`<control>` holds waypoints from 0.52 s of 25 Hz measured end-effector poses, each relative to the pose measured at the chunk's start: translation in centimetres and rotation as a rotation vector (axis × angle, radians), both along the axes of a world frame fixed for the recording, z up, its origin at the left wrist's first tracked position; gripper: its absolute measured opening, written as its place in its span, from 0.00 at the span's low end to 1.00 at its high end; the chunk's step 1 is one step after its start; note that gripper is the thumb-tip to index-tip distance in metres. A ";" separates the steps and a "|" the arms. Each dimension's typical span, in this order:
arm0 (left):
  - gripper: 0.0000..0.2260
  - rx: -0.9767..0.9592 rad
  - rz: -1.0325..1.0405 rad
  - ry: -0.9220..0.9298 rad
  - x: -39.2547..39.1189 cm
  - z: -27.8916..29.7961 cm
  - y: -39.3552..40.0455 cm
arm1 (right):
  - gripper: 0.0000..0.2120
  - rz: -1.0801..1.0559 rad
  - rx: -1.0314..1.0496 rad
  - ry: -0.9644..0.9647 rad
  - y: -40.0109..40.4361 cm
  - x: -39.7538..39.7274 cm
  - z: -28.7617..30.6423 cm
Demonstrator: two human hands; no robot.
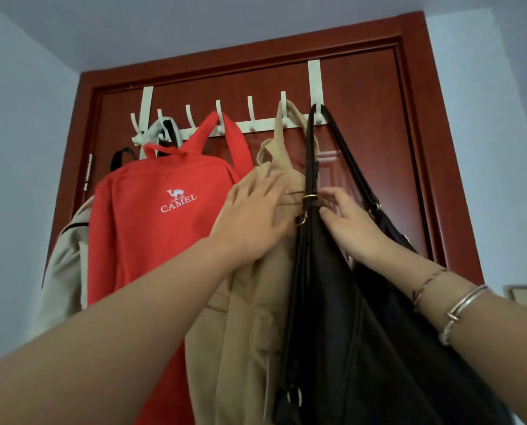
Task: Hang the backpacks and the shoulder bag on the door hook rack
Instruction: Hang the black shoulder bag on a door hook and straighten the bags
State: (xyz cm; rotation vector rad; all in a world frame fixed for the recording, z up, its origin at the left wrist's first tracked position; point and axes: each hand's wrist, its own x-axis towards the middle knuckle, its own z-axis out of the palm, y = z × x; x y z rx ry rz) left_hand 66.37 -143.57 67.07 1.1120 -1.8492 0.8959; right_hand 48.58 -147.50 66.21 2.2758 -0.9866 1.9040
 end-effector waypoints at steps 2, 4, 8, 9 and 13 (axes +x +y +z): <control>0.32 0.124 0.042 0.011 3.2 -2.3 1.7 | 0.18 -0.012 0.066 0.020 2.7 1.3 -1.9; 0.33 0.228 -0.018 0.104 6.0 -4.7 3.2 | 0.21 -0.084 0.098 0.075 6.1 2.7 -3.8; 0.38 0.464 -0.383 0.330 9.8 -10.9 5.0 | 0.22 -0.223 0.085 0.141 11.8 6.8 -8.5; 0.39 0.545 -0.434 0.405 10.2 -12.4 5.2 | 0.22 -0.254 0.112 0.176 12.4 7.9 -9.8; 0.36 0.792 -0.521 0.731 10.2 -16.0 5.0 | 0.24 -0.151 0.368 0.232 12.9 10.2 -13.3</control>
